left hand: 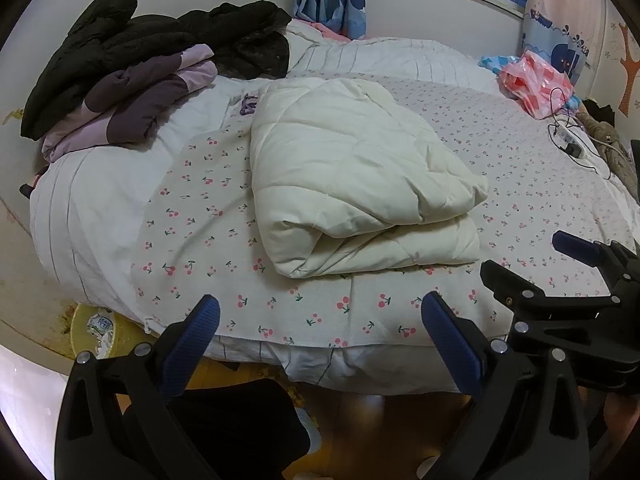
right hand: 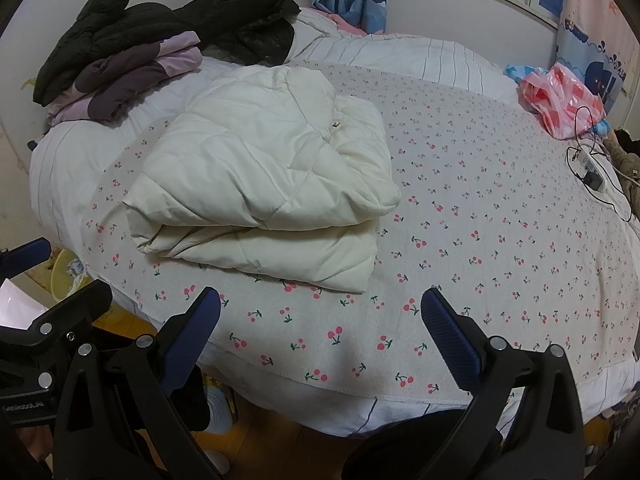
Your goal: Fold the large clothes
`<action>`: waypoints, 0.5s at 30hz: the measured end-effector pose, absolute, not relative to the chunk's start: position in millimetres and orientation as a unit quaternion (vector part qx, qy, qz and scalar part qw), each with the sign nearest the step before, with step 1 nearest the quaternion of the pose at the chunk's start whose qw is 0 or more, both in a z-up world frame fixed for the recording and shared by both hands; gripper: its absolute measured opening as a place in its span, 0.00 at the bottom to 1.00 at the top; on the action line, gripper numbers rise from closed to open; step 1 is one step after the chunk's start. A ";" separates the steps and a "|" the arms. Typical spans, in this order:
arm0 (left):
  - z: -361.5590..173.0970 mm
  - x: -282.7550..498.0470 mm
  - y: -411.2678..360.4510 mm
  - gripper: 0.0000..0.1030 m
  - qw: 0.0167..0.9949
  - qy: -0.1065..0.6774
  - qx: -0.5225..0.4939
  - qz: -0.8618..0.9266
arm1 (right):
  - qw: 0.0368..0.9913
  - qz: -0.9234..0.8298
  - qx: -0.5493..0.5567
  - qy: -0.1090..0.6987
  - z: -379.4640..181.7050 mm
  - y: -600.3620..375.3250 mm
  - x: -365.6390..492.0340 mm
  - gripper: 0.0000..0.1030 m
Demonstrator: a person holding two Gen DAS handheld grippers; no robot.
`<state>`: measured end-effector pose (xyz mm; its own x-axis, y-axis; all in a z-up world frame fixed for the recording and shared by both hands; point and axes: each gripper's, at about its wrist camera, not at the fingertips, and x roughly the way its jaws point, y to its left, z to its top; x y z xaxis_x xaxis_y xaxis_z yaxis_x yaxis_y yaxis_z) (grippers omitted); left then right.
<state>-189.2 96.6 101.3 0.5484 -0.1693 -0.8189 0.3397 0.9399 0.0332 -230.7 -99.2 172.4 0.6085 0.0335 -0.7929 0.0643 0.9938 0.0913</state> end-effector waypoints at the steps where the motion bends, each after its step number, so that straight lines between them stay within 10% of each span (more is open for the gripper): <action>1: 101.0 -189.1 96.4 0.93 0.875 0.453 0.095 -0.146 | 0.895 -0.009 0.056 0.442 172.1 -99.1 -230.6 0.94; 15: 100.6 -187.4 95.1 0.93 0.873 0.455 0.093 -0.151 | 0.894 -0.008 0.056 0.444 168.5 -100.7 -230.0 0.94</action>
